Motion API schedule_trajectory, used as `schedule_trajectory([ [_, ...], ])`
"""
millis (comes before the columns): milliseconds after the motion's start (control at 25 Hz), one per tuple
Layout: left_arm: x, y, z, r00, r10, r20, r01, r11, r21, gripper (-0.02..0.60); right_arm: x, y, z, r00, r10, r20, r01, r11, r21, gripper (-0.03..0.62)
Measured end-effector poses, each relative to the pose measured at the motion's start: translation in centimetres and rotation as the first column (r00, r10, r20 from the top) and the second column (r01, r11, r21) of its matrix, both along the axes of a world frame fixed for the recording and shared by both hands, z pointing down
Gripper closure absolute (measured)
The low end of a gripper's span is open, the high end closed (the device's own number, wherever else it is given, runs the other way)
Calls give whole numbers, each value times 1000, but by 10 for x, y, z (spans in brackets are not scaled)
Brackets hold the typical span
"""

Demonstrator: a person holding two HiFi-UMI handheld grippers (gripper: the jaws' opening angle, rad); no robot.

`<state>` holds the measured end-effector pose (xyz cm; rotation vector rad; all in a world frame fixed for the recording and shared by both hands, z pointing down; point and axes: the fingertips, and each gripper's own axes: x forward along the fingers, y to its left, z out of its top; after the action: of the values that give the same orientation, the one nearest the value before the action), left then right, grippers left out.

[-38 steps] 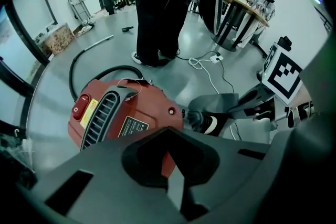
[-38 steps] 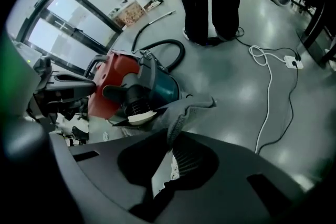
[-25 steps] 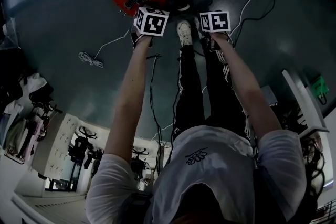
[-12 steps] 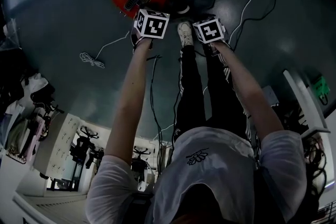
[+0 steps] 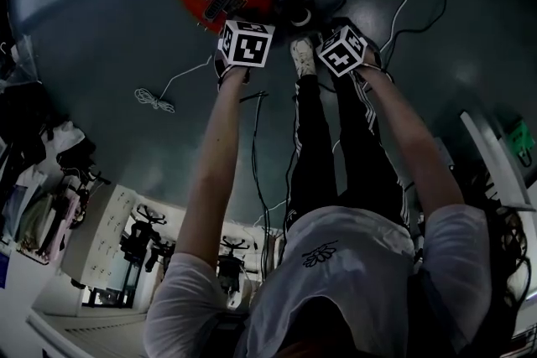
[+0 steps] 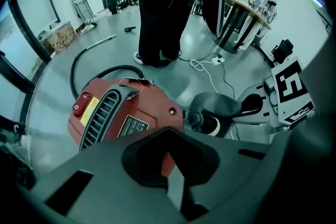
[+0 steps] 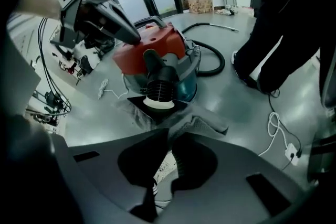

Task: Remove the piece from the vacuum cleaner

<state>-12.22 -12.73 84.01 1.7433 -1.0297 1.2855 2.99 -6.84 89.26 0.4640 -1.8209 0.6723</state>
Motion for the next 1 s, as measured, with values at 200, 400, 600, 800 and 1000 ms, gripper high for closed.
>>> schedule_trajectory([
  [200, 0, -3, 2, 1000, 5, -7, -5, 1000, -6, 576, 1, -2, 7, 999, -46, -18, 46, 999, 23, 560],
  [400, 1, 0, 2, 1000, 12, -9, -12, 1000, -3, 575, 0, 5, 14, 998, -55, -32, 55, 998, 3, 560],
  [600, 1, -2, 3, 1000, 7, -19, -6, 1000, 18, 576, 72, 57, 42, 953, -133, -272, 99, 986, -138, 562],
  [800, -2, -2, 2, 999, -31, -10, 32, 997, 72, 576, 82, 38, 3, 955, 226, -190, -248, 963, -102, 560],
  [1000, 15, -13, -70, 978, -180, -108, 202, 947, 248, 577, 61, -8, -59, 957, 284, -55, -287, 956, -62, 560],
])
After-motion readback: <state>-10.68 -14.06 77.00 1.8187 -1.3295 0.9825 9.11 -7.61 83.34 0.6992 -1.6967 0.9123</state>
